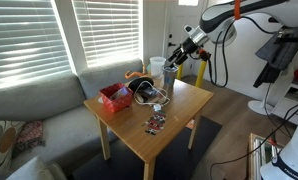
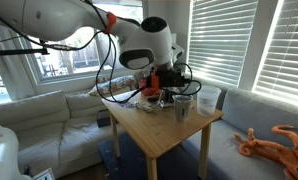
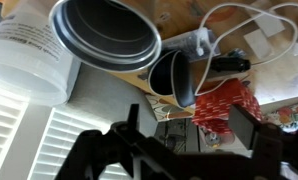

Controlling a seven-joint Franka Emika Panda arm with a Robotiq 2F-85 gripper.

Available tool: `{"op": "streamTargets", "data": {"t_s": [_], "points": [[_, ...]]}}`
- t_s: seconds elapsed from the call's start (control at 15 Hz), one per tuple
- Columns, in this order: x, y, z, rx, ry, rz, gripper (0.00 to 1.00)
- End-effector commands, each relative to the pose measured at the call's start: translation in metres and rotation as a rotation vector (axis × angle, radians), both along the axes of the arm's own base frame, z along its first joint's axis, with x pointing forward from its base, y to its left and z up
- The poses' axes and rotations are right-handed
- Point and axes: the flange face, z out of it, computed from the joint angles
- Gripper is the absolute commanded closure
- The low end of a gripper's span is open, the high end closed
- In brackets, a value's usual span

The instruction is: Put the black object inside the silver cup

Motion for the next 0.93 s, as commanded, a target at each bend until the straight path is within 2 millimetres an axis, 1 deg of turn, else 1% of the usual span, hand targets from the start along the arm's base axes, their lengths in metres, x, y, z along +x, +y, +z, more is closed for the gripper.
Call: {"op": "streamTargets", "data": {"t_s": [0.0, 0.13, 0.27, 0.4, 0.53, 0.73, 0.8, 0.87], "points": [[-0.046, 0.032, 0.021, -0.001, 0.115, -0.036, 0.00], [-0.067, 0.044, 0.032, -0.008, 0.187, -0.100, 0.00], [-0.087, 0.052, 0.045, 0.009, 0.246, -0.173, 0.00], [-0.106, 0.056, 0.055, 0.025, 0.299, -0.261, 0.00], [-0.121, 0.055, 0.063, 0.042, 0.343, -0.366, 0.00], [-0.136, 0.056, 0.070, 0.062, 0.396, -0.451, 0.00], [-0.139, 0.056, 0.070, 0.065, 0.408, -0.432, 0.00], [-0.127, 0.055, 0.070, 0.063, 0.385, -0.411, 0.00]]}}
